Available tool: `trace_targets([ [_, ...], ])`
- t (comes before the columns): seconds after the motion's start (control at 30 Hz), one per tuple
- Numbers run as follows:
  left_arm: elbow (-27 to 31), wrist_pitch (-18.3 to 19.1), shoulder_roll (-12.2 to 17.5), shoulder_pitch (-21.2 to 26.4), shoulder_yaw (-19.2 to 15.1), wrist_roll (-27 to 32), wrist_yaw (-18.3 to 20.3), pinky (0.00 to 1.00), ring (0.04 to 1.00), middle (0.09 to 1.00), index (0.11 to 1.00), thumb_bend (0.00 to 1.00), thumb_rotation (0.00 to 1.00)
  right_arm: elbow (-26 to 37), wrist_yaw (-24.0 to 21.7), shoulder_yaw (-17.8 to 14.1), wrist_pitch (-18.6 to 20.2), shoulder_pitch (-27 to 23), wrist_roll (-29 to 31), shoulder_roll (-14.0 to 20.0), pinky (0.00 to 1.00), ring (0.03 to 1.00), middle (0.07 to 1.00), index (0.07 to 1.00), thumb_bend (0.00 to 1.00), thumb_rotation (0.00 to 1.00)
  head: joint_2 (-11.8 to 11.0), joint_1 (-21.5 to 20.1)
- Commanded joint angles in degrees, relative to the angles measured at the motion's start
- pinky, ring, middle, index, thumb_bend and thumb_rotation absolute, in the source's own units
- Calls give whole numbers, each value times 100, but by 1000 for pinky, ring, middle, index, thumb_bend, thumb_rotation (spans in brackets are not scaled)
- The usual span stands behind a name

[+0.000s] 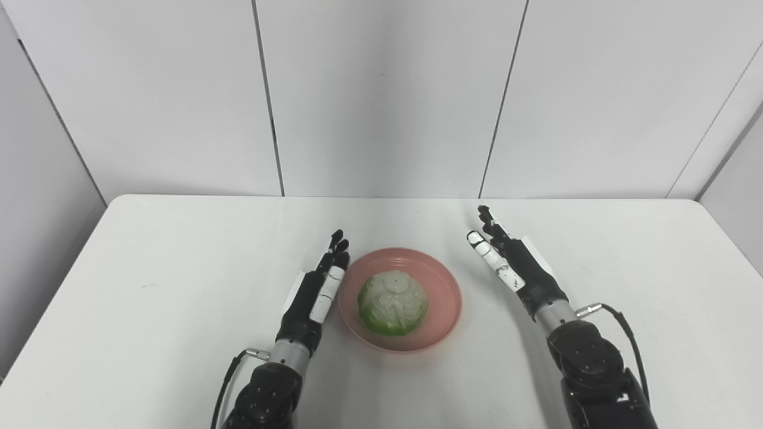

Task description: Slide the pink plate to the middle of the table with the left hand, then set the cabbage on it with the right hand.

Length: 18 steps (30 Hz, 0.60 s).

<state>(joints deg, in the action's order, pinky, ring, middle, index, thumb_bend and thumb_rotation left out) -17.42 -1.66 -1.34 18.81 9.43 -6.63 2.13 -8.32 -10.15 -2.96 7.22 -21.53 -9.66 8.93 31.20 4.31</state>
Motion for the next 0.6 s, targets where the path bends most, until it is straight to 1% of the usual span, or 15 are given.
trace_targets([
  [0.0, -13, -49, 39, -156, -74, -123, -177, 995, 1000, 999, 999, 913, 1000, 69, 204, -66, -370, -3, 187, -50, 1000, 1000, 1000, 1000, 832, 1000, -3, 18],
  [0.07, -14, -79, 47, -183, -103, -145, -180, 999, 1000, 998, 1000, 912, 1000, 2, 269, -64, -475, 53, 272, -75, 1000, 1000, 1000, 1000, 803, 1000, -1, 37],
  [0.17, 180, 92, 40, -294, -160, -149, -180, 988, 997, 989, 990, 927, 1000, -178, 264, -105, -694, 125, 569, -116, 1000, 1000, 1000, 1000, 784, 1000, -18, 60],
  [0.27, 426, 159, 87, -415, -165, -211, -158, 967, 994, 985, 984, 891, 1000, -265, 292, -73, -775, 205, 681, -139, 998, 992, 1000, 1000, 782, 1000, -27, 67],
  [0.3, 470, 144, 102, -440, -166, -227, -158, 956, 993, 982, 983, 835, 1000, -286, 308, -49, -810, 225, 678, -140, 1000, 981, 1000, 1000, 772, 1000, -30, 69],
  [0.33, 485, 121, 92, -459, -188, -223, -184, 952, 993, 981, 983, 815, 1000, -335, 318, -15, -904, 254, 659, -130, 1000, 978, 1000, 1000, 769, 1000, -35, 88],
  [0.37, 492, 109, 82, -471, -206, -221, -203, 948, 991, 978, 980, 808, 1000, -370, 326, 10, -972, 273, 648, -121, 1000, 977, 999, 1000, 745, 1000, -35, 88],
  [0.4, 478, 122, 71, -467, -227, -194, -197, 969, 996, 983, 985, 800, 1000, -403, 316, 22, -1020, 291, 671, -117, 1000, 981, 1000, 1000, 724, 1000, -36, 114],
  [0.47, 457, 135, 85, -454, -225, -229, -190, 977, 995, 982, 985, 792, 1000, -443, 325, 28, -1052, 300, 737, -127, 1000, 983, 1000, 1000, 711, 1000, -34, 133],
  [0.57, 336, 61, 107, -407, -242, -193, -149, 970, 993, 984, 987, 779, 1000, -547, 344, 53, -1143, 284, 761, -103, 1000, 979, 999, 1000, 685, 1000, -34, 146],
])
